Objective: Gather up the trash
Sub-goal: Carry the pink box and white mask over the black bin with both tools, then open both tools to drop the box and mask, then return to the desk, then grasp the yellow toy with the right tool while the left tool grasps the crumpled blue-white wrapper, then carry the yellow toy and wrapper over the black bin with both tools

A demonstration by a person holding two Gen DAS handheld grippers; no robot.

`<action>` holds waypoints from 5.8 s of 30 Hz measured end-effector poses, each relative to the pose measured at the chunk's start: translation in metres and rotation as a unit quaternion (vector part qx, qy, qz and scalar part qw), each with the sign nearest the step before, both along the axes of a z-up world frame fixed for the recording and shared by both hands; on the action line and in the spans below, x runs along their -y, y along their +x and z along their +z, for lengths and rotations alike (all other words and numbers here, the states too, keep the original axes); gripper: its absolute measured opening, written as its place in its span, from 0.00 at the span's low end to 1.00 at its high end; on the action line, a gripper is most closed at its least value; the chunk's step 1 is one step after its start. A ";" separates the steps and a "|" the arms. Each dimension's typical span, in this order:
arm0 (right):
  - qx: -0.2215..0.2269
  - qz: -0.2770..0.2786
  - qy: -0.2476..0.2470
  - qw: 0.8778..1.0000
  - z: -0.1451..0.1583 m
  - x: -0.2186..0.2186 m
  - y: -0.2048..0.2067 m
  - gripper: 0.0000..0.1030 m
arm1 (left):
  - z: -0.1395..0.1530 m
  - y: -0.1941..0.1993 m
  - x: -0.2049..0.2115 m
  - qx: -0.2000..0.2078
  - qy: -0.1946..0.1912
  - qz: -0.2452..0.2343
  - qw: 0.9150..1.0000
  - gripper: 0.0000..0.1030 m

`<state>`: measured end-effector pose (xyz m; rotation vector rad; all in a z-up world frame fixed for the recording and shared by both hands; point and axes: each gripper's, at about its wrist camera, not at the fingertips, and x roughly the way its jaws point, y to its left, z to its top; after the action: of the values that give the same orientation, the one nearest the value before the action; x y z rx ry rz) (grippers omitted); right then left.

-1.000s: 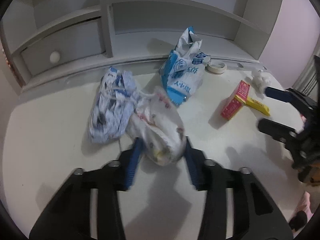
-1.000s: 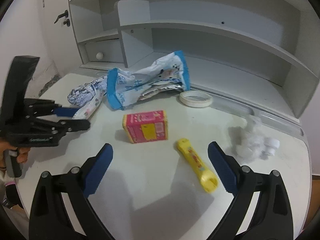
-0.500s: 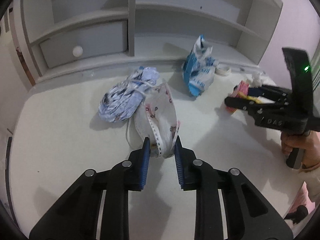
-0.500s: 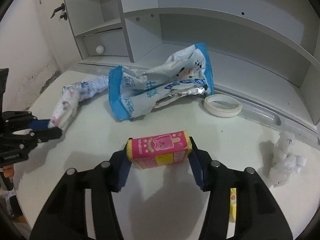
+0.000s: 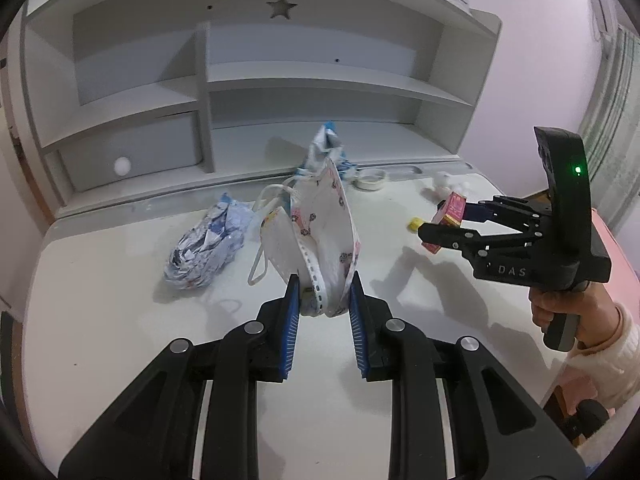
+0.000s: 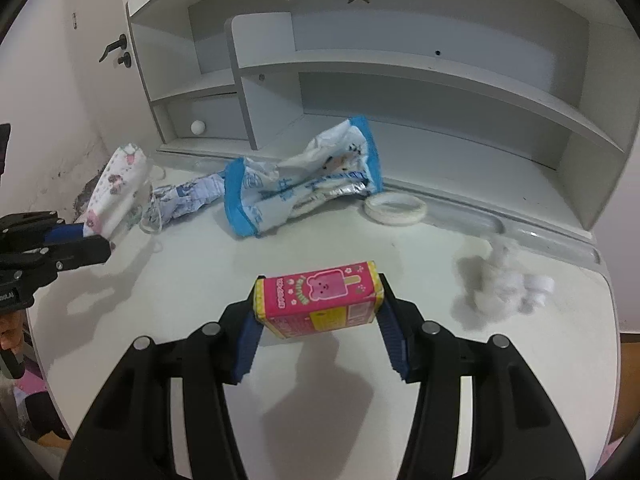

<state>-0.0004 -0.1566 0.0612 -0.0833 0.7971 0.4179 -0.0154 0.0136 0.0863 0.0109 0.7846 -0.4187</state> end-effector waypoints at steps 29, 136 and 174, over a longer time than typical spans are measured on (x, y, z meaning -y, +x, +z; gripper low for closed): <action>-0.011 -0.411 0.091 0.907 -0.063 0.392 -0.386 0.50 | -0.069 -0.227 0.444 -0.098 0.059 -0.535 0.837 0.22; -0.063 0.009 -0.074 0.995 -0.036 0.037 -0.008 0.14 | -0.027 0.069 -0.059 -0.016 0.096 0.044 0.994 0.34; -0.078 -0.366 0.104 0.921 -0.116 0.393 -0.374 0.14 | -0.084 -0.244 0.464 -0.039 0.164 -0.528 0.832 0.34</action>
<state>-0.3743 -0.5496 -0.0545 0.4441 0.8737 -0.2096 -0.2594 -0.4504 0.0022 0.7899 0.8750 -1.3357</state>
